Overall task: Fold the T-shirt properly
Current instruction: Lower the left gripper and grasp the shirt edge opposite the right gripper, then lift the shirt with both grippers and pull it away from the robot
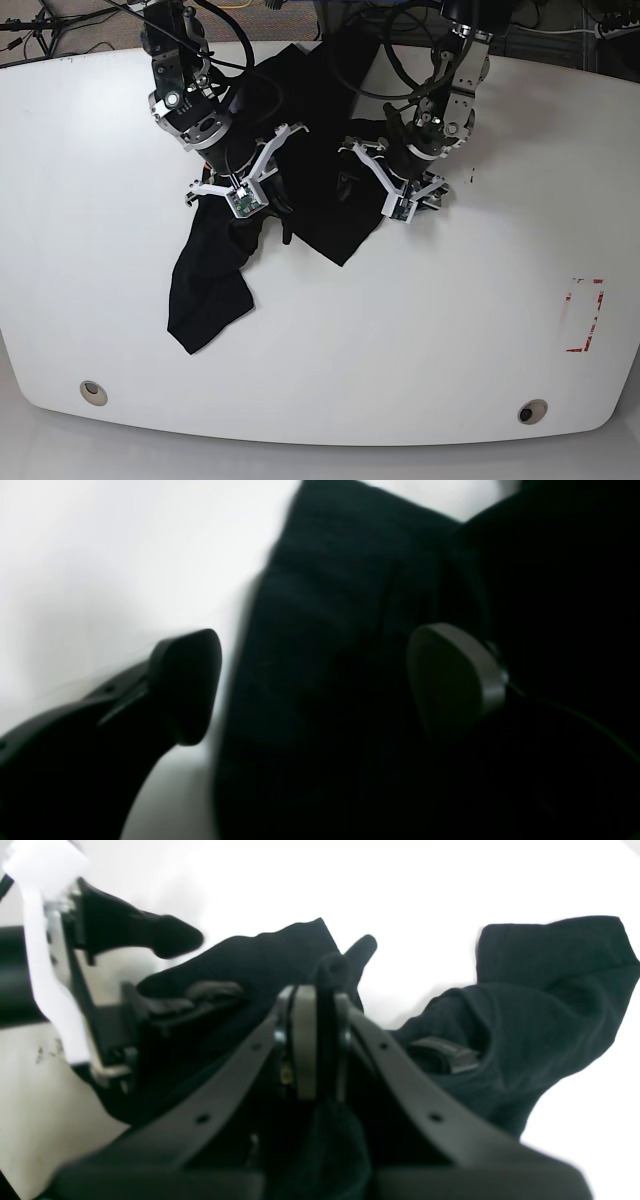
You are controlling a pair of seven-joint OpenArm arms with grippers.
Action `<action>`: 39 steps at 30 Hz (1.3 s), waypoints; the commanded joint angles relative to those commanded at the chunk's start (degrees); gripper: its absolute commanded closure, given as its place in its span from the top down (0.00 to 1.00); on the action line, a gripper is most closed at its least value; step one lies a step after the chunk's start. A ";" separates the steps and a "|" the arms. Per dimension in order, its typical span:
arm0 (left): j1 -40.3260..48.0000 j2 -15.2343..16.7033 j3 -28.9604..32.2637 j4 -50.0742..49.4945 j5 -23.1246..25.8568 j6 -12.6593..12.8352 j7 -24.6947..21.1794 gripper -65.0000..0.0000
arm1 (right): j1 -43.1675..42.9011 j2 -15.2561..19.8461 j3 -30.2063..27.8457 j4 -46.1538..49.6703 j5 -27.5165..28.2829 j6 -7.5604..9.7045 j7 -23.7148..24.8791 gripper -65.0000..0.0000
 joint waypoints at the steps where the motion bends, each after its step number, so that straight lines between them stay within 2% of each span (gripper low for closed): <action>1: -0.26 0.00 0.09 -0.09 0.00 0.00 -0.09 0.67 | 0.00 0.00 0.00 0.00 0.00 0.00 0.00 0.00; 5: -0.53 1.05 -0.53 -0.53 -0.09 0.26 -0.18 0.33 | -0.44 0.00 0.00 0.00 -0.09 0.00 0.00 0.00; 7: -0.53 1.41 -1.67 -0.53 -0.09 0.26 -0.18 0.21 | -0.53 0.00 0.00 0.00 -0.18 0.00 0.00 0.00; 8: -0.53 1.49 -2.81 -0.09 0.00 0.26 -0.09 0.10 | -0.62 0.00 0.00 0.00 -0.18 0.00 0.00 0.00; 10: -0.53 1.49 -3.52 0.09 0.00 0.35 0.09 0.01 | -0.62 0.00 0.00 0.00 -0.18 0.00 0.00 0.00; 14: -0.35 1.14 -5.45 1.76 0.00 0.35 0.18 0.00 | -0.70 0.00 0.44 0.00 -0.26 -0.18 0.00 0.00; 19: 2.20 0.70 -9.49 8.09 0.09 0.09 0.26 0.00 | -0.79 -1.23 5.98 -0.35 0.18 -0.97 0.00 0.00; 26: 6.15 -3.87 -13.98 18.02 0.00 0.09 0.26 0.00 | 0.26 -6.15 16.00 -0.35 0.09 1.23 -0.18 0.00; 30: 8.00 -4.48 -16.44 23.47 0.00 0.09 0.62 0.00 | 2.02 -6.51 17.93 -0.35 0.09 2.11 -0.26 0.00; 32: 8.35 -4.48 -18.46 26.29 0.00 0.09 2.29 0.00 | 3.34 -6.68 18.29 -0.35 0.09 2.37 -0.26 0.00; 36: 7.82 -4.40 -22.51 30.24 -0.09 0.09 5.71 0.00 | 6.07 -6.77 18.29 -0.35 0.09 2.37 -0.26 0.00; 39: 5.89 -4.31 -23.47 31.47 -0.09 0.09 6.51 0.00 | 8.26 -6.77 18.20 -0.35 0.09 2.37 -0.26 0.00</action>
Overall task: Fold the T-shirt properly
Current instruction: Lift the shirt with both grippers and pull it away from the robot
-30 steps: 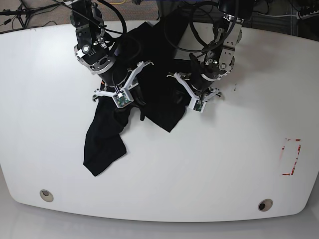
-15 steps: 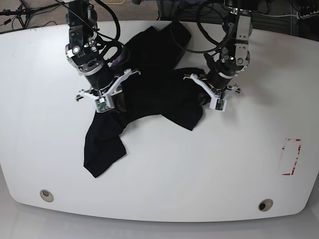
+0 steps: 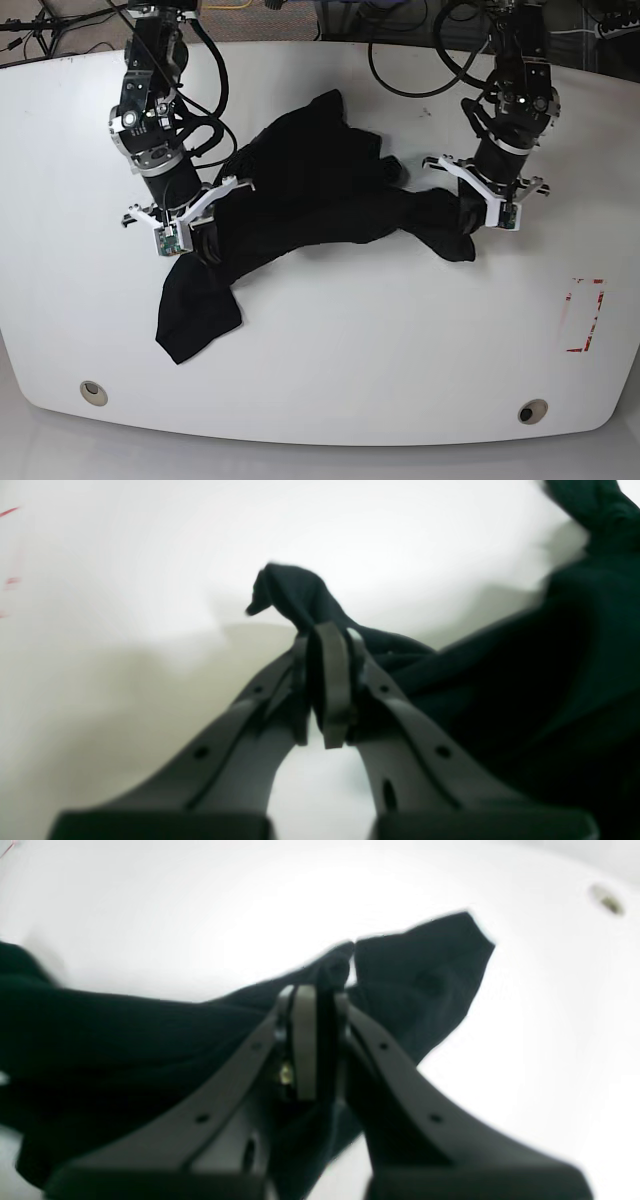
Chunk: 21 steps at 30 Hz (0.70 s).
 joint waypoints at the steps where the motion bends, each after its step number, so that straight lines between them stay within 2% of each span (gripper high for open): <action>1: -0.70 0.00 -0.09 0.26 0.00 0.00 0.09 0.00 | 0.88 0.00 0.00 0.00 0.00 0.00 0.00 0.00; 9: -10.02 -0.18 -2.99 0.26 0.18 0.00 1.32 0.00 | 10.46 0.00 -0.18 0.00 0.09 0.00 -0.09 0.00; 18: -27.25 -0.44 -8.18 0.09 0.35 0.00 11.08 0.00 | 23.82 0.44 -0.26 -0.70 -0.26 0.09 -3.34 0.00; 21: -32.00 -2.29 -8.35 0.09 0.35 0.00 12.84 0.00 | 28.48 0.62 -0.26 -1.76 -0.35 0.09 -4.13 0.00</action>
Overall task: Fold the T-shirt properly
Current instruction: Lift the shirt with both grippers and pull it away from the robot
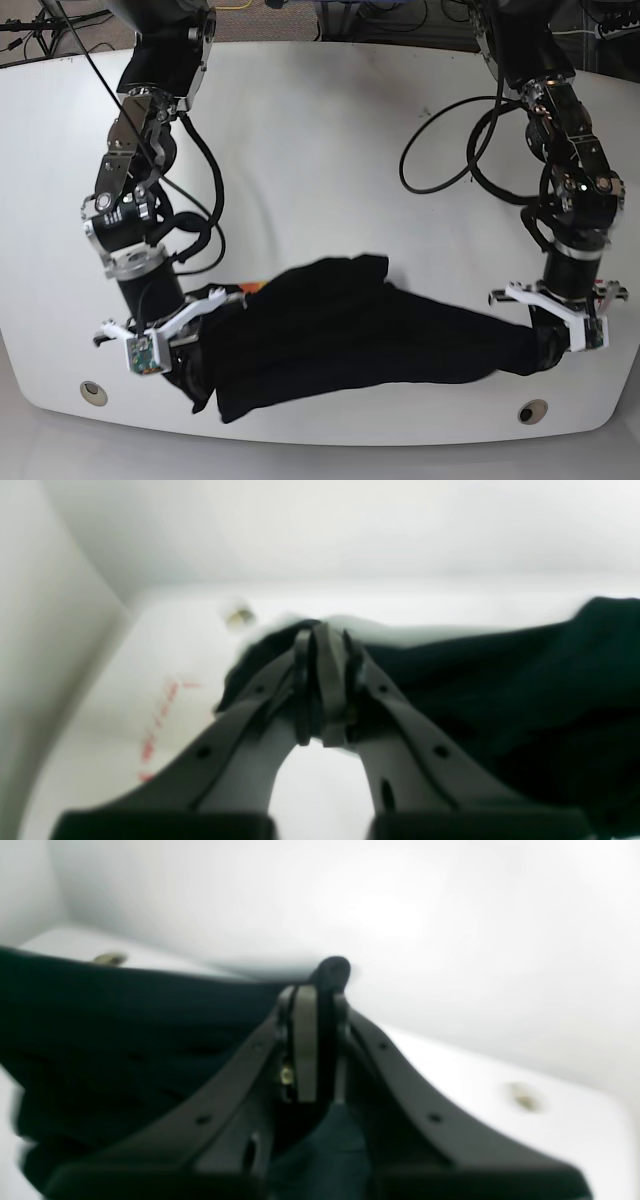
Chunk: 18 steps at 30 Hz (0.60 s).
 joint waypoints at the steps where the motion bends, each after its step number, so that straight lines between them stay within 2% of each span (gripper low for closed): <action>1: -1.58 -0.35 0.00 0.00 0.00 0.00 0.53 0.00 | 1.58 0.53 0.00 -0.26 0.00 0.00 -0.26 0.00; 4: -7.47 -0.79 0.00 -0.09 0.09 0.00 1.76 0.00 | 6.68 1.85 -0.09 -1.41 0.09 0.00 -0.79 0.00; 8: -13.98 -2.46 0.00 -0.18 0.09 0.00 3.78 0.00 | 13.10 1.85 -0.09 -3.16 0.09 0.00 -1.14 0.00; 14: -23.38 -4.04 0.09 -1.49 0.09 0.00 6.42 0.00 | 22.68 3.08 -0.09 -5.54 0.09 0.09 -4.40 0.00; 16: -26.29 -4.22 0.09 -2.37 0.09 0.00 7.47 0.00 | 25.14 3.52 -0.18 -6.59 0.09 1.14 -4.84 0.00; 18: -29.80 -5.80 0.09 -3.25 0.09 0.00 8.26 0.00 | 28.75 4.40 -0.18 -7.65 0.09 2.29 -4.92 0.00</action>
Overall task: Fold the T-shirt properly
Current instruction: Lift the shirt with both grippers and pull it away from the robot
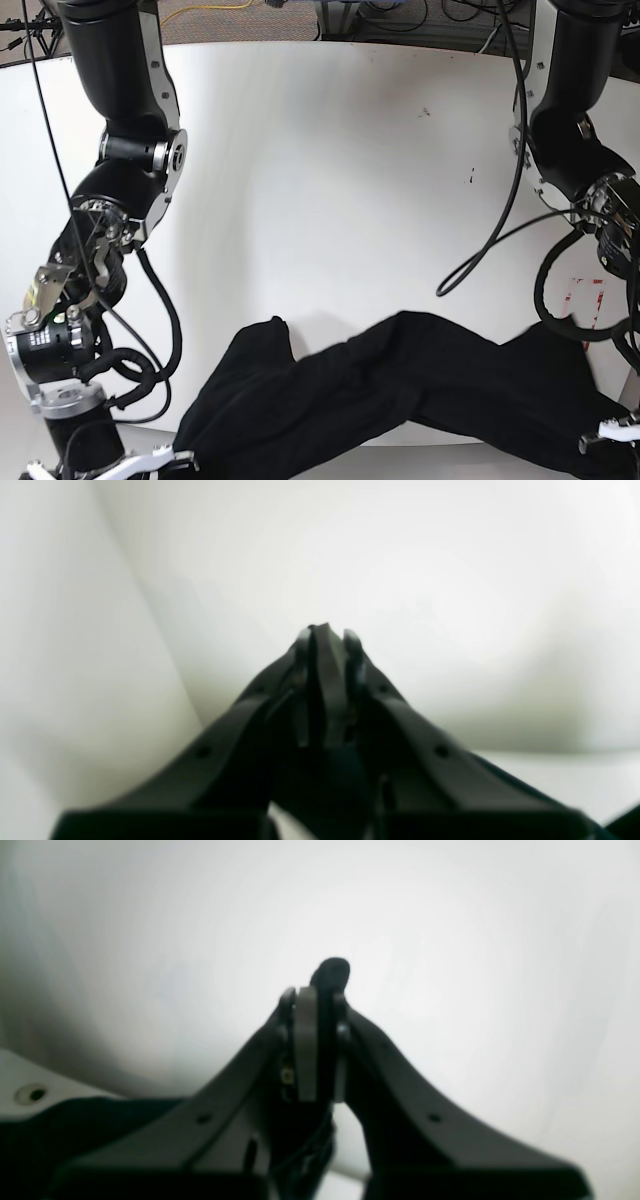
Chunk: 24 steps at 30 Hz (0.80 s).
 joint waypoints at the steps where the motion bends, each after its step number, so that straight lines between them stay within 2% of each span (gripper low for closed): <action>1: -1.14 -0.53 0.00 -0.35 -0.09 0.00 0.00 0.00 | 1.14 0.35 0.00 -0.44 0.00 0.18 0.00 0.00; 8: -4.22 -0.70 0.00 -3.25 -0.18 -0.09 0.00 0.00 | 4.40 3.08 -3.43 -1.85 -0.09 0.53 -0.62 0.00; 10: -4.40 -1.67 0.00 -3.96 -0.18 -0.09 0.00 0.00 | 4.57 3.69 -4.40 -2.02 -0.09 0.53 -0.62 0.00; 24: -1.93 -2.02 -0.35 -4.66 -0.35 -0.09 0.00 0.00 | 3.08 3.87 -4.66 -4.40 -0.18 0.44 -0.62 0.00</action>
